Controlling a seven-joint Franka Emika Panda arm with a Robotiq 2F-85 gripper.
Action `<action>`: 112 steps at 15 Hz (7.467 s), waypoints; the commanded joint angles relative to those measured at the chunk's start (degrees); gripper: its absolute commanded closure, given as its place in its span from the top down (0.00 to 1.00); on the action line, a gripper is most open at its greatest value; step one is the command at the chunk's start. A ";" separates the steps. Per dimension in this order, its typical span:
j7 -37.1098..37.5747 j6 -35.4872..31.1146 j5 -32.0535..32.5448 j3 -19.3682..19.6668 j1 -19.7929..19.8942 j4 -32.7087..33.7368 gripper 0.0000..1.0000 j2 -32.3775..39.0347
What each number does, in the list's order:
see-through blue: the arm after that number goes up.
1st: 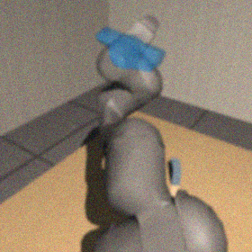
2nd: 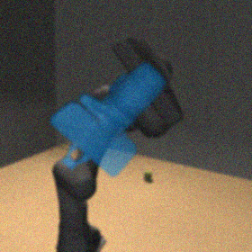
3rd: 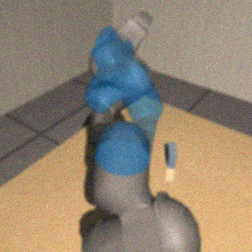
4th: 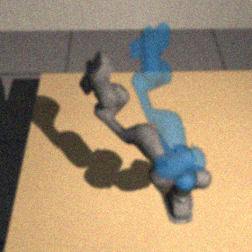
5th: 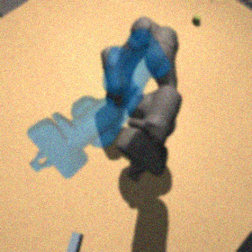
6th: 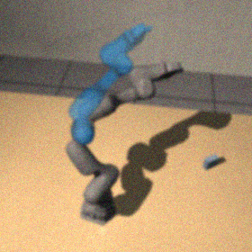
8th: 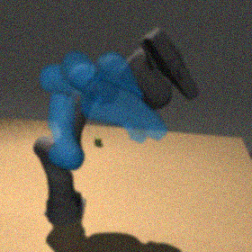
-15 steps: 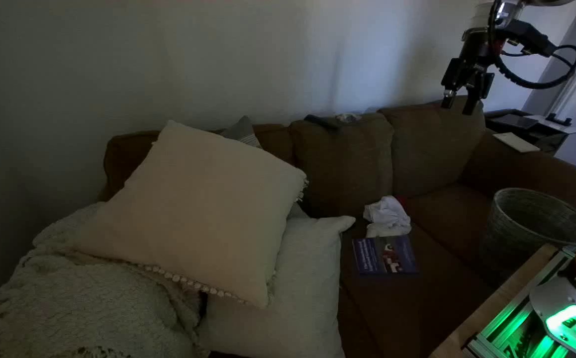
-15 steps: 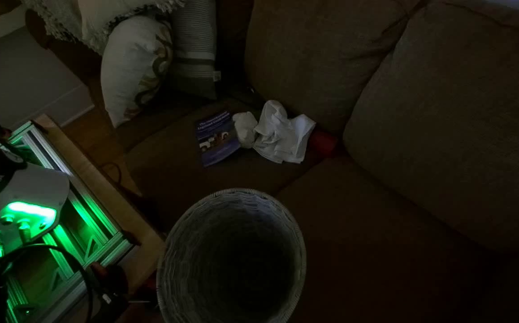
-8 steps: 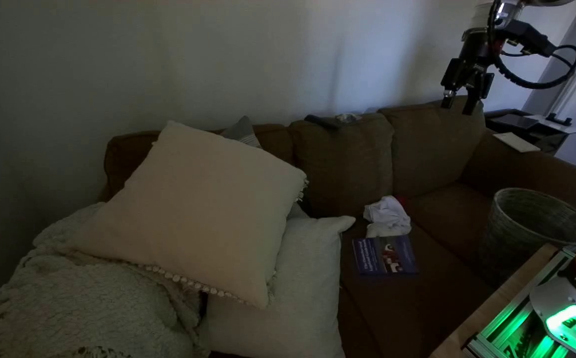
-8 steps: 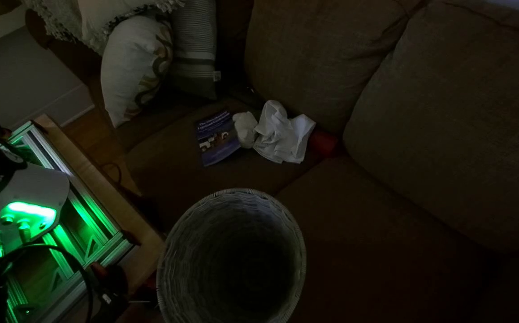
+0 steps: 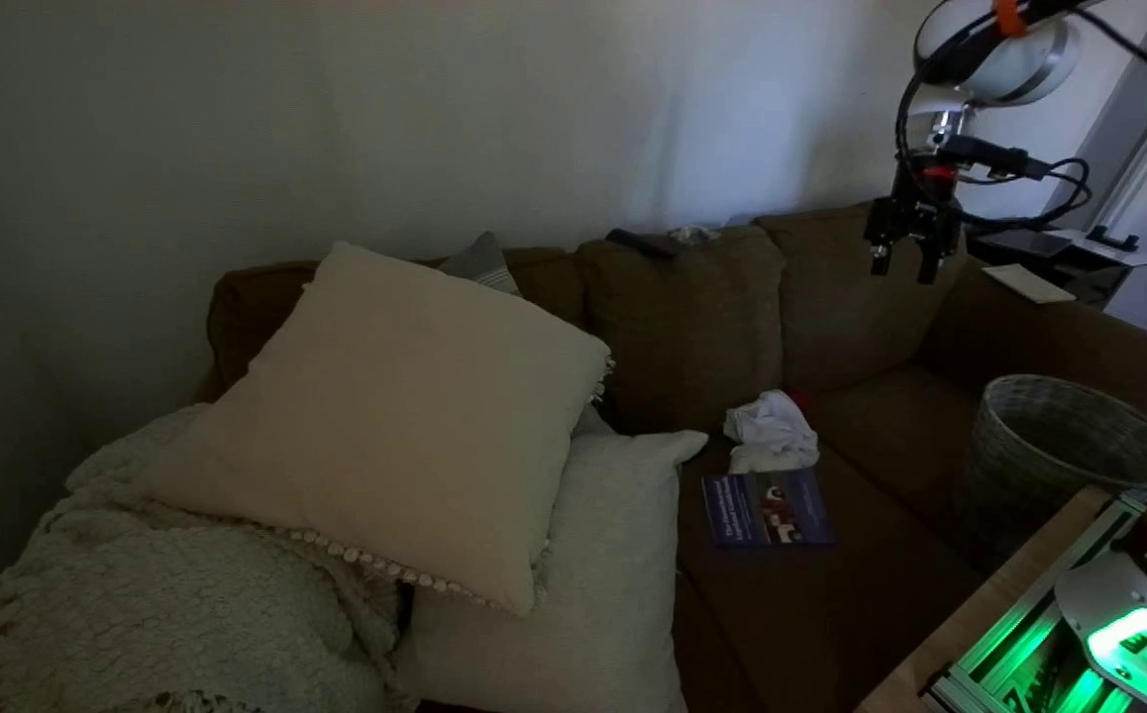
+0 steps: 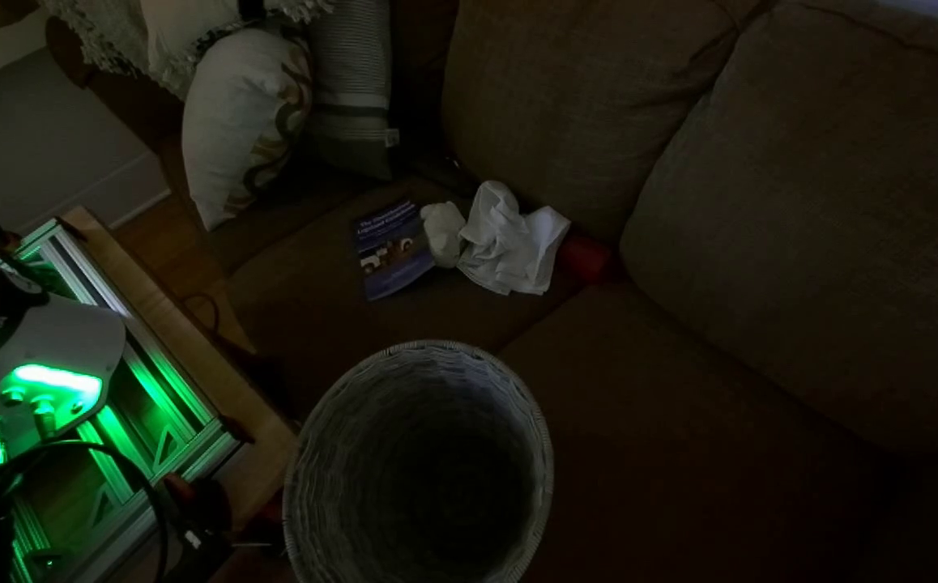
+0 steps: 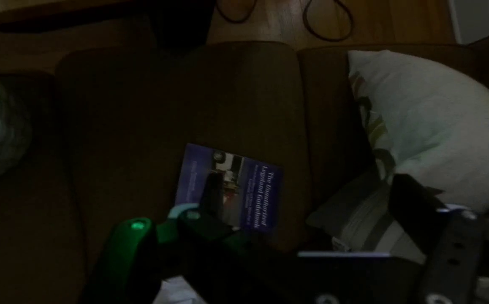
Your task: Put the teddy bear in the basket
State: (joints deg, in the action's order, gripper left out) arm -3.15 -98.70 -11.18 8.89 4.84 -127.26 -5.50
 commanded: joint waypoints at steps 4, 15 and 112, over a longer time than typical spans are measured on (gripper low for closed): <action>0.67 1.56 12.32 -0.44 1.86 13.64 1.00 26.57; -1.59 2.29 18.60 -1.41 0.25 15.42 1.00 30.29; -25.64 -65.36 27.22 -12.94 6.14 24.26 0.16 70.60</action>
State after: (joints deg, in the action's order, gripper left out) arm -28.14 -166.67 15.27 -2.03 9.37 -99.72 67.85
